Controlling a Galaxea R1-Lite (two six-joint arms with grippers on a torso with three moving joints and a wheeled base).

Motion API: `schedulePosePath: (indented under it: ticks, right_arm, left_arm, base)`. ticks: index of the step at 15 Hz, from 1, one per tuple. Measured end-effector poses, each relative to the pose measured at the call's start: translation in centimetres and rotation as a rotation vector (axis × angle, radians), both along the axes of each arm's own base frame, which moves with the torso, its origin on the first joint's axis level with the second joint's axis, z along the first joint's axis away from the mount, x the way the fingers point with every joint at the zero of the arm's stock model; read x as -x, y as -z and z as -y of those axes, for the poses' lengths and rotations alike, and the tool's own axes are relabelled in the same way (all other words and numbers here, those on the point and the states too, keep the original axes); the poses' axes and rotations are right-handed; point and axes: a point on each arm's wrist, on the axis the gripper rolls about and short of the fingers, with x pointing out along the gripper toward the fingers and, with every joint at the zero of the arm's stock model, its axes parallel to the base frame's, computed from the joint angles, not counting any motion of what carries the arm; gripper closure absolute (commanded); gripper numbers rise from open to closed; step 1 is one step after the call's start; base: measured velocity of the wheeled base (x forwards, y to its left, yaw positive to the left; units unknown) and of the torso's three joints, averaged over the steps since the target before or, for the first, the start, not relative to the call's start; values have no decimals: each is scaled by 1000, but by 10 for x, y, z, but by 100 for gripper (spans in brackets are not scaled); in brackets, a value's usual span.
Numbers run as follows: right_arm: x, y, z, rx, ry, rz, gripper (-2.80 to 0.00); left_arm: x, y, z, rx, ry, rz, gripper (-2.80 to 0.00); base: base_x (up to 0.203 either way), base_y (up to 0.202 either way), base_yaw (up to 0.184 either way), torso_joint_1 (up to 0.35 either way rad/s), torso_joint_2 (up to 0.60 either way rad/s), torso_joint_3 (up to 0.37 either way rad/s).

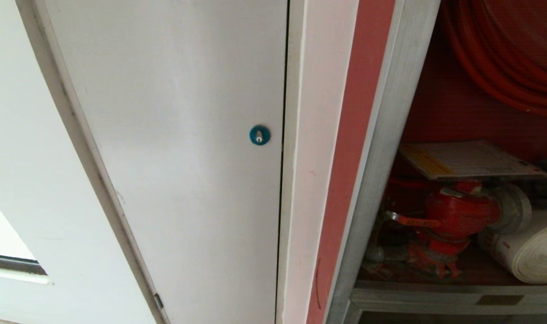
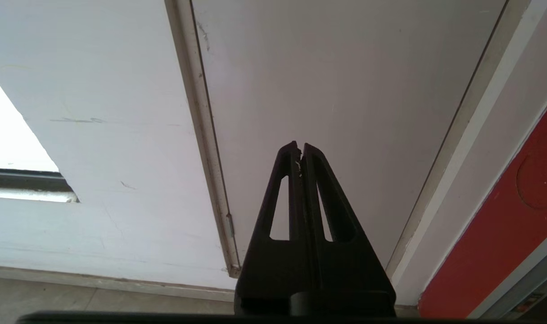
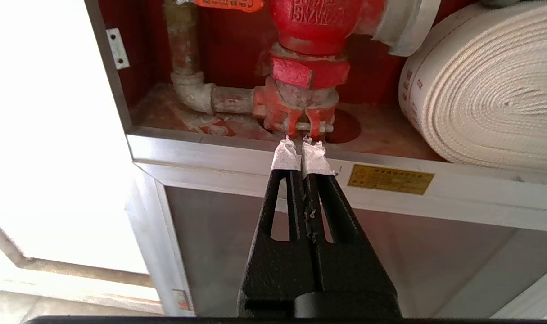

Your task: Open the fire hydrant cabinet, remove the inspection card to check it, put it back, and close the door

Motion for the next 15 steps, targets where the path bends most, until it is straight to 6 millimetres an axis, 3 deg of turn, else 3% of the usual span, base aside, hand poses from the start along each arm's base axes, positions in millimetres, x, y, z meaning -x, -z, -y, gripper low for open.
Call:
schedulePosePath:
  ticks: [15]
  right_arm:
    - [0,0,0,-48,0,2,0]
  left_arm:
    - [0,0,0,0,0,0,0]
  base:
    - [0,0,0,0,0,0]
